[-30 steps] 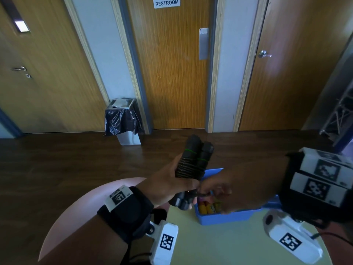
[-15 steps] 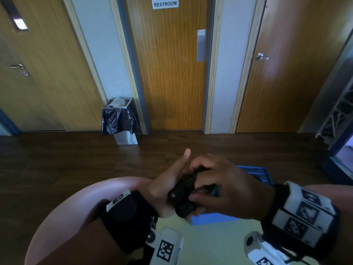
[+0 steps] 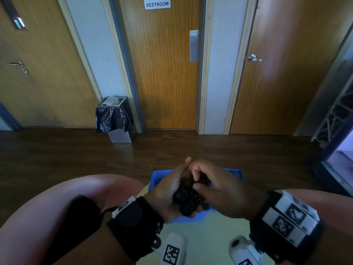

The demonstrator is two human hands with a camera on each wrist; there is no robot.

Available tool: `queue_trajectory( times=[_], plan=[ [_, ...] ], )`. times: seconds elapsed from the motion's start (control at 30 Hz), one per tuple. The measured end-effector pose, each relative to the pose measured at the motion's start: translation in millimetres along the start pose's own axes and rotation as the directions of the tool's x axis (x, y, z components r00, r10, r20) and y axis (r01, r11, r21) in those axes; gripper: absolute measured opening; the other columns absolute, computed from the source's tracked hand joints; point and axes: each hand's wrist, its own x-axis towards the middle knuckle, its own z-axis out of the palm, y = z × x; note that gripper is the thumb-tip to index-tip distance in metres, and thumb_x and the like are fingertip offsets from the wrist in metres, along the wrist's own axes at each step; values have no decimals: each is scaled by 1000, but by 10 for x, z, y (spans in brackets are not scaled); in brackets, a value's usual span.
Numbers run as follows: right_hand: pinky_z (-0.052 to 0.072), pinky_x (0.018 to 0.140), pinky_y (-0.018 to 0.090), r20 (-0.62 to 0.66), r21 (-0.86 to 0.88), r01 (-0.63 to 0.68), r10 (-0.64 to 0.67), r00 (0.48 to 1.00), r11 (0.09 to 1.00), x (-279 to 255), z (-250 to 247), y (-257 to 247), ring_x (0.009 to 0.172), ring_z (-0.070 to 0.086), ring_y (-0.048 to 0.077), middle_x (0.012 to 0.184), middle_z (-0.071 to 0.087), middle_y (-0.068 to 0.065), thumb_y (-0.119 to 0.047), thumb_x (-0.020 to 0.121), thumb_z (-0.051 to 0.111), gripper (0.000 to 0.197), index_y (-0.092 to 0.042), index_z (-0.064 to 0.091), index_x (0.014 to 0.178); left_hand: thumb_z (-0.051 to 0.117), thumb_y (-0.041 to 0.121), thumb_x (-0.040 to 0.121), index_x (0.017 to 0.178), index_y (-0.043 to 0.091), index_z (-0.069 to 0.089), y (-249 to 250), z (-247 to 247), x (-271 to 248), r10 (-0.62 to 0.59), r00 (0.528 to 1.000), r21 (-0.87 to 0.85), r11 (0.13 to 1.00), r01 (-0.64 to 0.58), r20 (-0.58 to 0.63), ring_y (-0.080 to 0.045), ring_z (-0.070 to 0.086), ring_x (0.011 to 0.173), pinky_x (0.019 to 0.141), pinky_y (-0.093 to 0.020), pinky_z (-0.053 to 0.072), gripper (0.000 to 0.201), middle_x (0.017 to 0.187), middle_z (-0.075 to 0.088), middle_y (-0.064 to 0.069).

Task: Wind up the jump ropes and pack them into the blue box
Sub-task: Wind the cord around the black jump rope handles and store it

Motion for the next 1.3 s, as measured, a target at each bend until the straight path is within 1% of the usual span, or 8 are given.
queue_trajectory(
  times=[0.17, 0.4, 0.53, 0.63, 0.87, 1.0, 1.17, 1.3],
  plan=[
    [53, 77, 19, 38, -82, -4, 7, 999, 997, -264, -382, 151, 93, 65, 8, 109, 59, -3, -5, 85, 66, 39, -25, 50, 115, 44, 75, 85, 106, 6, 60, -83, 349, 255, 43, 999, 24, 999, -42, -20, -26, 59, 49, 40, -23, 43, 73, 78, 55, -18],
    [17, 120, 39, -59, -480, -124, 109, 992, 869, -429, -728, 274, 151, 8, 15, 164, 8, -6, -53, 69, 61, 104, -26, 13, 156, 54, 76, 77, 96, 11, 67, -138, 698, 374, 133, 991, 240, 961, -137, 32, -25, 58, 54, 43, -25, 46, 69, 72, 61, -15],
    [54, 87, 36, 40, -436, -185, 224, 974, 880, -488, -864, 317, 104, 62, 14, 121, 63, 1, -51, 70, 67, 75, -16, 52, 135, 65, 65, 73, 105, 7, 62, -175, 856, 347, 51, 996, 342, 937, -75, 78, -25, 59, 58, 47, -27, 47, 66, 80, 62, -16],
    [56, 63, 48, -24, -412, -206, 216, 976, 887, -508, -893, 426, 67, 62, 15, 77, 62, -4, -61, 61, 66, 44, -26, 54, 85, 68, 57, 72, 115, 9, 55, -151, 893, 363, 43, 995, 344, 936, -72, 93, -25, 59, 58, 47, -26, 47, 66, 82, 62, -16],
    [57, 74, 42, -124, -387, -341, 318, 940, 857, -494, -865, 681, 85, 62, 18, 99, 60, -1, -75, 51, 58, 75, -29, 50, 109, 77, 48, 79, 121, 22, 56, -106, 930, 411, 158, 985, 446, 888, -111, -69, -29, 68, 72, 57, -33, 55, 53, 95, 70, -16],
    [53, 74, 38, -208, -434, -472, 424, 881, 767, -473, -797, 807, 91, 56, 23, 108, 44, 3, -74, 58, 46, 79, -25, 40, 119, 65, 60, 84, 131, 41, 48, -167, 907, 400, 533, 844, 923, 354, -151, -66, 0, 68, 85, 72, -21, 55, 54, 103, 69, 12],
    [43, 63, 32, -162, -374, -506, 483, 861, 777, -483, -663, 850, 85, 54, 20, 103, 48, 4, -73, 55, 46, 66, -24, 42, 100, 58, 65, 66, 124, 43, 48, -272, 910, 417, 564, 815, 948, -313, 58, 136, -5, 62, 94, 81, -34, 52, 63, 108, 62, 17],
    [56, 59, 38, -225, -270, -518, 470, 853, 811, -363, -575, 937, 70, 65, 19, 88, 63, 7, -81, 52, 48, 70, -19, 55, 85, 59, 51, 74, 133, 28, 38, -437, 910, 598, 632, 775, 847, -399, 350, -22, -20, 64, 98, 76, -38, 44, 67, 115, 59, 9]
  ],
)
